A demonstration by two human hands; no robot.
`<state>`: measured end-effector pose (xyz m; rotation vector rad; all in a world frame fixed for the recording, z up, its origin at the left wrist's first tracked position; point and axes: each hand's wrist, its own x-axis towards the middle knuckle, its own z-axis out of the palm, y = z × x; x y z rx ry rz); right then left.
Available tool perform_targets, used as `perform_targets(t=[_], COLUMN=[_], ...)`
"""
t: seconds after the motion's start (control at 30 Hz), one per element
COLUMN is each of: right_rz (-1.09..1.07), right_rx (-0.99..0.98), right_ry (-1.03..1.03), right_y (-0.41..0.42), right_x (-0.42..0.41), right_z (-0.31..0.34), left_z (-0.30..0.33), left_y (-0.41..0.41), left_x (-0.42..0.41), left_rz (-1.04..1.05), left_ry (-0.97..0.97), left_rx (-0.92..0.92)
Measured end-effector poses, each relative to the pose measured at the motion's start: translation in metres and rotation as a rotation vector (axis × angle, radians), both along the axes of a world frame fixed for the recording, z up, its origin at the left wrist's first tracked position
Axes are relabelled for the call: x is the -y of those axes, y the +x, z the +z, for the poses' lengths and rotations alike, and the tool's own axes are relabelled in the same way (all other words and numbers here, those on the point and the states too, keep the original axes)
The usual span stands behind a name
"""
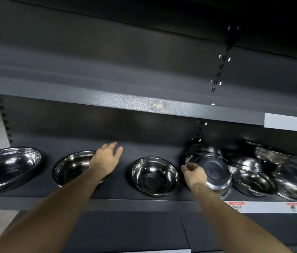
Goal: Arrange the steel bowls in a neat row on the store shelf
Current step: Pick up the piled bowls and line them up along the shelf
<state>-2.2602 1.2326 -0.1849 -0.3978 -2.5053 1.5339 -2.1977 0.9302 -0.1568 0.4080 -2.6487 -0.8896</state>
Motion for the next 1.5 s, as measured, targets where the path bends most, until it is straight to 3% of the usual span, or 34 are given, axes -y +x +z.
perform_targets(t=[0.4,0.97,1.5], right_rz=[-0.136,0.195,0.368], right_rx=[-0.139,0.008,0.181], right_ry=[0.164,0.189,0.105], right_y=[0.009,-0.080,-0.121], right_x=[-0.077,-0.179,-0.188], right_z=[0.031,0.033,0.031], left_z=[-0.002,-0.009,-0.015], left_y=[-0.040,-0.111,-0.169], left_x=[-0.091,-0.264,-0.288], left_rz=[-0.273,-0.290,-0.263], left_ry=[-0.004,0.036,0.103], left_rx=[0.049,0.067,0.180])
